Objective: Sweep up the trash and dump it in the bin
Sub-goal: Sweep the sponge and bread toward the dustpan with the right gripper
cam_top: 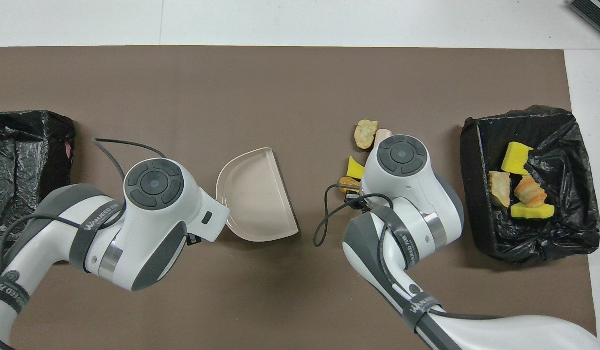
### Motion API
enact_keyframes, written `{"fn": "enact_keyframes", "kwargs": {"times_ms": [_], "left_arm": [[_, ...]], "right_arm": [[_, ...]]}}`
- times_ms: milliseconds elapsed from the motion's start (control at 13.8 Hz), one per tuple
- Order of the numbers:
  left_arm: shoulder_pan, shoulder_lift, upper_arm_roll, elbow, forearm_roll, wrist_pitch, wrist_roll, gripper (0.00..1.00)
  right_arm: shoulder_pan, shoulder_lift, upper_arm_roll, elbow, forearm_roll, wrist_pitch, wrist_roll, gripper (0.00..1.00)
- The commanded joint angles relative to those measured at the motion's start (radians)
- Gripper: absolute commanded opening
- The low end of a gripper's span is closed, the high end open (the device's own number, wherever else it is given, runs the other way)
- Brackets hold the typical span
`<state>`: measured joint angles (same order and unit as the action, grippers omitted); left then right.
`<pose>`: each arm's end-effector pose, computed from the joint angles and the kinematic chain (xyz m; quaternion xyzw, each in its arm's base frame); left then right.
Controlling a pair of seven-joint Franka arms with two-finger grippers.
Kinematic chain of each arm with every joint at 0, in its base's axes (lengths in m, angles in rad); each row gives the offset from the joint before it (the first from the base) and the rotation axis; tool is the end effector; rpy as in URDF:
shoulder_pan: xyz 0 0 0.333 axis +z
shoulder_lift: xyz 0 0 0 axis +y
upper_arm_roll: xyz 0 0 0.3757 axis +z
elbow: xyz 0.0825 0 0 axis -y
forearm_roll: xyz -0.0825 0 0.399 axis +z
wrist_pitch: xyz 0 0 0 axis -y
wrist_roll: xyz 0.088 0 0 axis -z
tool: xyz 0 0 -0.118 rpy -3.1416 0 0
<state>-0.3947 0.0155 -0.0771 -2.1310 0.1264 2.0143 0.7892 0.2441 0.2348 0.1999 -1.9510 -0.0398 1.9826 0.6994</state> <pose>0.4849 -0.2375 0.4313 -0.7862 0.6120 0.0737 0.0434 0.5485 0.2514 0.3856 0.9881 -0.1174 -0.0864 0.0486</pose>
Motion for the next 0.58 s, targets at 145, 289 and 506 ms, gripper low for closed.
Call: {"fn": "enact_keyframes", "kwargs": {"times_ms": [145, 289, 506], "left_arm": [[-0.019, -0.006, 0.013, -0.05, -0.016, 0.018, -0.014, 0.0], [-0.015, -0.006, 0.013, -0.058, -0.024, 0.02, -0.015, 0.0], [-0.01, -0.005, 0.013, -0.058, -0.08, 0.03, -0.021, 0.0]], "right_arm": [[0.055, 0.029, 0.003, 0.044, 0.107, -0.01, -0.014, 0.0], [0.092, 0.029, 0.003, 0.047, 0.18, 0.004, -0.021, 0.0], [0.162, 0.028, 0.01, 0.044, 0.247, 0.053, -0.018, 0.0]]}}
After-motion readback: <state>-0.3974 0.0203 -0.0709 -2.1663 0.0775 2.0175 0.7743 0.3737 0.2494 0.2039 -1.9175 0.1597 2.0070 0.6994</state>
